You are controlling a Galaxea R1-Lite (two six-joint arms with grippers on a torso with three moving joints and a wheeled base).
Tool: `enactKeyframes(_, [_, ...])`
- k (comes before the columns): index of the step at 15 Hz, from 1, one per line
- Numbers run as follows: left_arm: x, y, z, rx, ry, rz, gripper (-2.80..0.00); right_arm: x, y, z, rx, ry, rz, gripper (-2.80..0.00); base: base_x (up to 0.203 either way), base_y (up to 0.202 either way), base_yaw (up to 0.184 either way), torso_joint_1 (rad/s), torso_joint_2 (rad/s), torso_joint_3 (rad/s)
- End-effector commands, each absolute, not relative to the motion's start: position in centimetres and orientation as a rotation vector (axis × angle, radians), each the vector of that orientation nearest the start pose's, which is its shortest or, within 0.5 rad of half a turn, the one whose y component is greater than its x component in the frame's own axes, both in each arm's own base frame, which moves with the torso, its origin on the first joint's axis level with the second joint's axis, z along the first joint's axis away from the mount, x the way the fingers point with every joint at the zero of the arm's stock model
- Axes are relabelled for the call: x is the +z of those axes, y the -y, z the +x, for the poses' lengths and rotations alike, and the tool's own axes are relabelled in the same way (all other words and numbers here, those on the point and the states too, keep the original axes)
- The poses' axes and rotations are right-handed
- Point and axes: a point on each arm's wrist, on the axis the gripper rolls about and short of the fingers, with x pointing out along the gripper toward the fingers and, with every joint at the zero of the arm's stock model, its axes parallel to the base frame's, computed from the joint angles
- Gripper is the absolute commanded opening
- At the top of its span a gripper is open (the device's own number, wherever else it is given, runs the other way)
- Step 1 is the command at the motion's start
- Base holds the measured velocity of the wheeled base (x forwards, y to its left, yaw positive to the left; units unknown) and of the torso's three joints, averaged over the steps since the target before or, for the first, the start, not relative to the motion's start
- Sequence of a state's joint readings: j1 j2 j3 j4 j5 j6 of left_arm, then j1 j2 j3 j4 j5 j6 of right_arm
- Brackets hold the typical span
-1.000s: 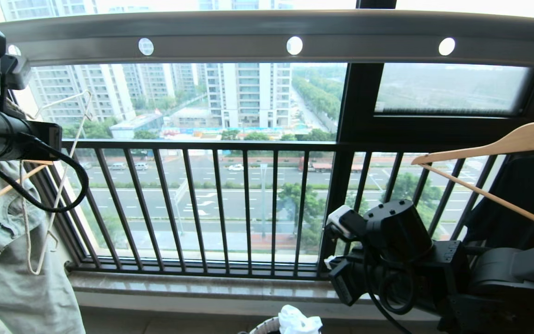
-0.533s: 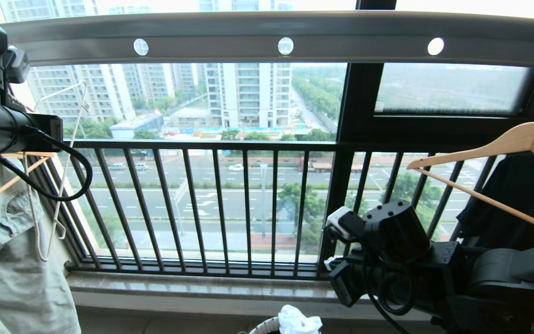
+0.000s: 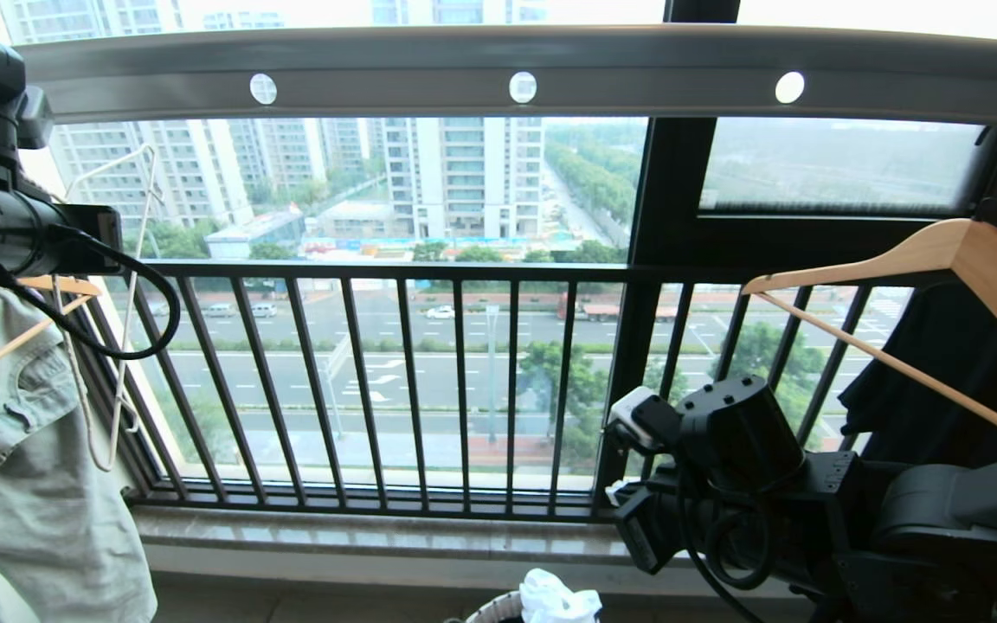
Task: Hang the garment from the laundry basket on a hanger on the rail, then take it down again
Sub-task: Hang the clothes rack on the clothesline
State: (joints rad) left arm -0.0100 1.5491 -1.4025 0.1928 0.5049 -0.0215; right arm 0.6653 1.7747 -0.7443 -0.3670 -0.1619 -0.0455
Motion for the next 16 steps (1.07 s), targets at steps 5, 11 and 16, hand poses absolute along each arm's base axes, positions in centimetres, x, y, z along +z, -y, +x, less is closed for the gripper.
enactKeyframes(5, [31.18,-1.18,28.12,0.49,-0.341,0.053,-2.8,11.95,-18.01,23.52,0.499,-0.602,-0.315,-2.8,0.0,0.0,0.0,0.0,0.0,0.0])
enactKeyframes(11, [31.19,-1.66,28.16,0.41,-0.345,0.029,-2.8,11.95,-18.01,23.52,0.499,-0.602,-0.313,-2.8,0.0,0.0,0.0,0.0,0.0,0.0])
enactKeyframes(16, [30.96,-1.77,28.39,0.33,-0.354,0.012,-2.8,11.95,-18.01,23.52,0.499,-0.602,-0.314,-2.8,0.0,0.0,0.0,0.0,0.0,0.0])
